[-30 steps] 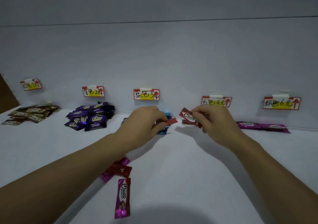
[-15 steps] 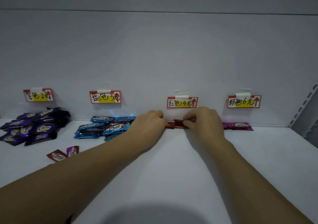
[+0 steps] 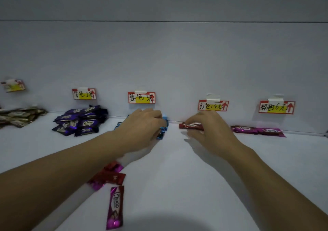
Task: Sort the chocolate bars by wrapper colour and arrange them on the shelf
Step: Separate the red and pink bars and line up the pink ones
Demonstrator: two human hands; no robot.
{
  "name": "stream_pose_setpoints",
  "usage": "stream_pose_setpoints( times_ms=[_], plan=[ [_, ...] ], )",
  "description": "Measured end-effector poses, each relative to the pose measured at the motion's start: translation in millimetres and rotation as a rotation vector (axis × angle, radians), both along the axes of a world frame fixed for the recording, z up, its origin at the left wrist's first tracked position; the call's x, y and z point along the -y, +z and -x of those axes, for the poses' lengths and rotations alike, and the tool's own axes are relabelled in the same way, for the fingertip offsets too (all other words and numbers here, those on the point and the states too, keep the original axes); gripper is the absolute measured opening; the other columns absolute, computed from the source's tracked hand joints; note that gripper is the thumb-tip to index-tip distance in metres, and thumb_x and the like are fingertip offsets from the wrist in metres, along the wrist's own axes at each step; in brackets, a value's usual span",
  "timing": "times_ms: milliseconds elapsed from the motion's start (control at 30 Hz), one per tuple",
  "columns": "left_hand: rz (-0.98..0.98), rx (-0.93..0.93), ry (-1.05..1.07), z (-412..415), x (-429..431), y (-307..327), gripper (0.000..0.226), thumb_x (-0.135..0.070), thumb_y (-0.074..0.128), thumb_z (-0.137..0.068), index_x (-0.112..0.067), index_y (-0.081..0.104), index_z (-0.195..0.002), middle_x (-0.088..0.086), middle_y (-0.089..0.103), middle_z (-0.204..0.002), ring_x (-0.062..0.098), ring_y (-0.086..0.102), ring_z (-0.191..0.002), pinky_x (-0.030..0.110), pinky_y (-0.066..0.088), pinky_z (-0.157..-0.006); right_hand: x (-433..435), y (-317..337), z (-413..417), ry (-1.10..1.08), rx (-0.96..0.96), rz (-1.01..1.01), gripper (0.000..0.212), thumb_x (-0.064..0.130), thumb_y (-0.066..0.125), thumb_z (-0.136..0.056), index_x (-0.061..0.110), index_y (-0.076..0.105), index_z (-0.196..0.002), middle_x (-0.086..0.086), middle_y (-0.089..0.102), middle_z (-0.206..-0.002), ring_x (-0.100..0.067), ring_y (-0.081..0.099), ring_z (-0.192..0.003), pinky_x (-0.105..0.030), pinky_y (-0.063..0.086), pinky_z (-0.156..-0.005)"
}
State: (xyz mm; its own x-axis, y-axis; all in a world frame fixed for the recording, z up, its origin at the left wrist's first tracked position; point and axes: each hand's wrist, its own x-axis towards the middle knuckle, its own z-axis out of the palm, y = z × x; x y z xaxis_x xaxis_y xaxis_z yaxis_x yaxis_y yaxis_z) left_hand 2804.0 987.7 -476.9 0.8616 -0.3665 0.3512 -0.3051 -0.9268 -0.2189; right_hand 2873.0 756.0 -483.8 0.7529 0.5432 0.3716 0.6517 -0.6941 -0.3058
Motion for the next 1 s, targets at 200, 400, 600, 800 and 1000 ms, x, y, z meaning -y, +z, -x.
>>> stream_pose_setpoints(
  times_ms=[200,400,600,800,1000],
  plan=[
    [0.104,-0.177,0.174,67.1,-67.7,8.9,0.04,-0.007,0.055,-0.096,-0.031,0.065,-0.127,-0.008,0.06,-0.125,0.015,0.053,-0.112,0.041,0.049,-0.092,-53.6,5.4,80.5,0.314,-0.079,0.013,0.03,0.033,0.053,-0.102,0.036,0.06,-0.131,0.016,0.059,-0.129,-0.005,0.044,-0.118,-0.029,0.038,-0.102],
    [0.425,-0.26,0.239,117.4,-107.7,-26.2,0.047,0.0,0.052,-0.094,-0.025,0.064,-0.132,-0.008,0.06,-0.13,0.009,0.052,-0.121,0.028,0.043,-0.105,-92.3,-21.9,116.8,0.621,-0.093,0.252,0.044,0.041,0.029,-0.108,0.045,0.03,-0.152,0.028,0.033,-0.152,0.001,0.028,-0.134,-0.032,0.032,-0.109],
    [0.567,-0.089,0.238,124.8,-111.0,-48.4,0.038,-0.002,0.053,-0.094,-0.022,0.071,-0.12,-0.008,0.065,-0.115,0.009,0.054,-0.11,0.033,0.046,-0.098,-92.4,-27.2,108.2,0.587,-0.076,0.199,0.035,0.04,0.035,-0.107,0.043,0.049,-0.138,0.025,0.052,-0.137,0.003,0.042,-0.121,-0.033,0.042,-0.103],
    [0.511,-0.103,0.211,128.6,-110.5,-51.9,0.046,-0.017,0.042,-0.1,-0.029,0.051,-0.144,-0.009,0.05,-0.144,0.014,0.045,-0.13,0.046,0.043,-0.104,-85.4,-24.3,111.5,0.695,-0.073,0.168,0.034,0.03,0.046,-0.105,0.046,0.055,-0.134,0.021,0.044,-0.143,0.005,0.034,-0.128,-0.019,0.039,-0.102],
    [0.474,-0.32,0.19,121.2,-111.8,-46.5,0.046,-0.018,0.033,-0.107,-0.045,0.048,-0.14,-0.023,0.043,-0.149,0.008,0.033,-0.141,0.054,0.029,-0.112,-89.7,-13.9,122.1,0.791,0.02,0.303,0.03,0.037,0.055,-0.101,0.052,0.06,-0.126,0.024,0.038,-0.14,0.0,0.024,-0.134,-0.03,0.03,-0.103]
  ],
)
